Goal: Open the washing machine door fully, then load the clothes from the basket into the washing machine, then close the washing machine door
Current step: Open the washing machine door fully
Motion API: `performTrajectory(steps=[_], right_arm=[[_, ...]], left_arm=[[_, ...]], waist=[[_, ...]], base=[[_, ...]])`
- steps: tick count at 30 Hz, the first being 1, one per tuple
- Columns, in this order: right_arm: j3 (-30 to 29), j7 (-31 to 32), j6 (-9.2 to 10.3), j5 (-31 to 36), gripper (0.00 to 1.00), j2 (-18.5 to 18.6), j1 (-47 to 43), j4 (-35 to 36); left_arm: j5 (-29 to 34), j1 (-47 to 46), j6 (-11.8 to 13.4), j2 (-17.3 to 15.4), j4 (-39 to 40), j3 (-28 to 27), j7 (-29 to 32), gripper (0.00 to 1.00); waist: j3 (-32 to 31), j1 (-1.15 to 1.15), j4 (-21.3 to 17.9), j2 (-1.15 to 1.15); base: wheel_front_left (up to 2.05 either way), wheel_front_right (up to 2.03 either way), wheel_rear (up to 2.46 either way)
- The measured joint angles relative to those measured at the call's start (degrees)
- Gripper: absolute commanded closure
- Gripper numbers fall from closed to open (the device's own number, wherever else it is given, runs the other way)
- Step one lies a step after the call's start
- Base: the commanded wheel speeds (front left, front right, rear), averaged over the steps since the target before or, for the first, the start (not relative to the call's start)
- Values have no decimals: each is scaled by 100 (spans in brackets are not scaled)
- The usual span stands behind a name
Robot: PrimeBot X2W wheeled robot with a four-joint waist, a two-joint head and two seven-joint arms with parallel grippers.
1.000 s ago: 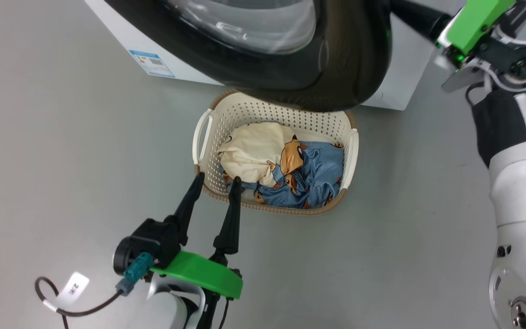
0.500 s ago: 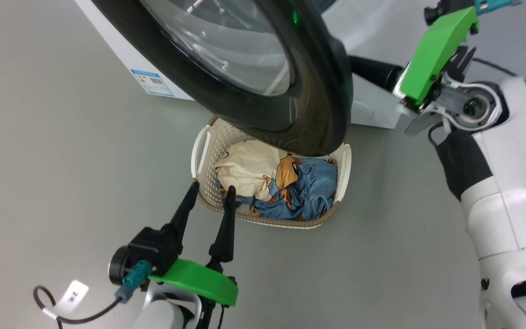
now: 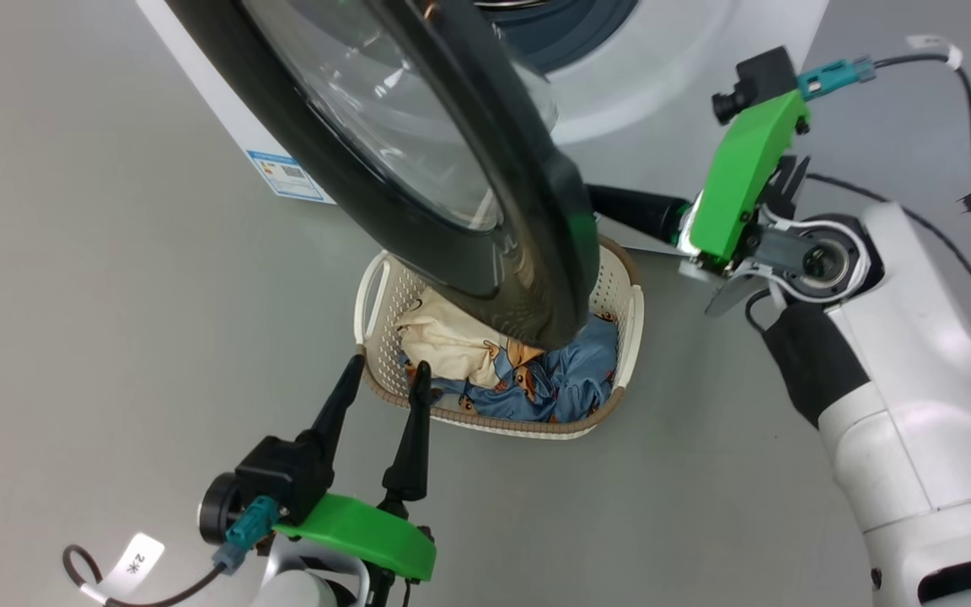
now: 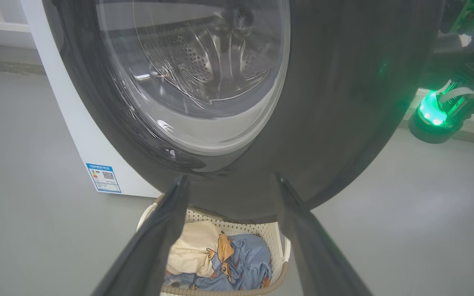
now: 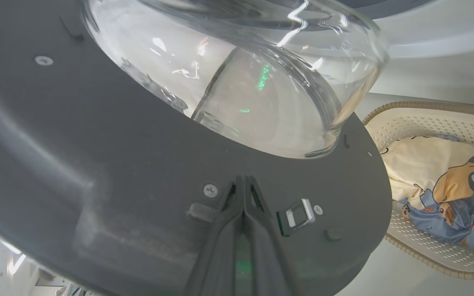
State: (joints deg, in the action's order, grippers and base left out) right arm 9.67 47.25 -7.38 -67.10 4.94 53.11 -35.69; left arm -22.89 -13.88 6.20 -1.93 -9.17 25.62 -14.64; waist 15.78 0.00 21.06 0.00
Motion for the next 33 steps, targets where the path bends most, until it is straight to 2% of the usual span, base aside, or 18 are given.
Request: performTrajectory(steps=[17, 33], right_arm=[[1004, 57, 0, -708, 100, 2, -393, 470], [1506, -19, 0, -1061, 100, 7, -411, 541]], left_arm=[[62, 94, -34, -3, -4, -7, 0, 0], [98, 130, -34, -4, -8, -11, 0, 0]], waist=[[-122, 0, -27, 0], [-168, 0, -29, 0]], base=[[0, 0, 0], [0, 0, 0]])
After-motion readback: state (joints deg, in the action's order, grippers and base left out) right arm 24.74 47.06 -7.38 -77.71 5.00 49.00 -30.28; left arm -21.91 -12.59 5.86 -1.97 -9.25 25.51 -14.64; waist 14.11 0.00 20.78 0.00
